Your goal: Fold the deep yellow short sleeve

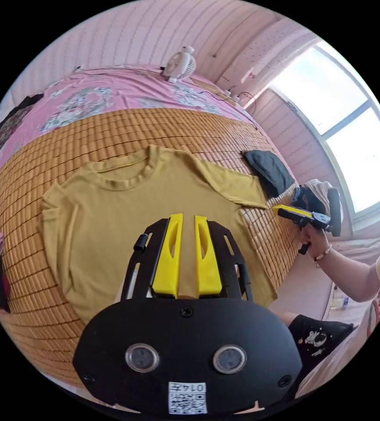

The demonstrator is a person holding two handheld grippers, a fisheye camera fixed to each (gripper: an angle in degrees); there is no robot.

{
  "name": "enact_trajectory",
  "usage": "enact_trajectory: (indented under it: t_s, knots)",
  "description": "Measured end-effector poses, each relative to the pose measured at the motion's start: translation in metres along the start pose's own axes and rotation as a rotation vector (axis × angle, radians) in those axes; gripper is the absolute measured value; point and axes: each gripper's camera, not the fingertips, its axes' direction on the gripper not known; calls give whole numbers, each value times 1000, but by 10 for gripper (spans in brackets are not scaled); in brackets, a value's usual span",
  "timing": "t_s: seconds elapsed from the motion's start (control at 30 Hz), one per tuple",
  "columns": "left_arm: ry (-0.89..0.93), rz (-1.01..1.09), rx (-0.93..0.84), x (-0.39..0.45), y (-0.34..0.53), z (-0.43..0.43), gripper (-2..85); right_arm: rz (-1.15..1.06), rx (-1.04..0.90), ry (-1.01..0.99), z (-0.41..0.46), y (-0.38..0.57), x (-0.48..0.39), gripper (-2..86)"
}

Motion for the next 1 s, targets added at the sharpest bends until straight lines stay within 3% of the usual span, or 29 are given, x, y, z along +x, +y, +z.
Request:
enact_trajectory:
  t_s: [0.17, 0.3, 0.43, 0.63, 0.73, 0.83, 1.0]
  knots:
    - [-182, -274, 67, -97, 80, -59, 50, -285, 17, -169, 30, -59, -110, 35]
    - [-186, -351, 109, -135, 109, -74, 51, -483, -13, -300, 73, -113, -213, 47]
    - [-144, -336, 175, -154, 116, -76, 51, -587, -49, -307, 116, -166, -290, 62]
    - [-119, -306, 258, -175, 94, -65, 63, -673, -127, -209, 167, -211, -353, 68]
    - [-128, -238, 177, -182, 81, -48, 76, -721, -238, -175, 188, -218, -369, 27]
    - [-222, -210, 87, -193, 83, -38, 34, -793, -262, -159, 186, -221, -380, -1]
    - [-198, -318, 232, -209, 130, -84, -8, -943, -171, -258, 153, -223, -412, -1]
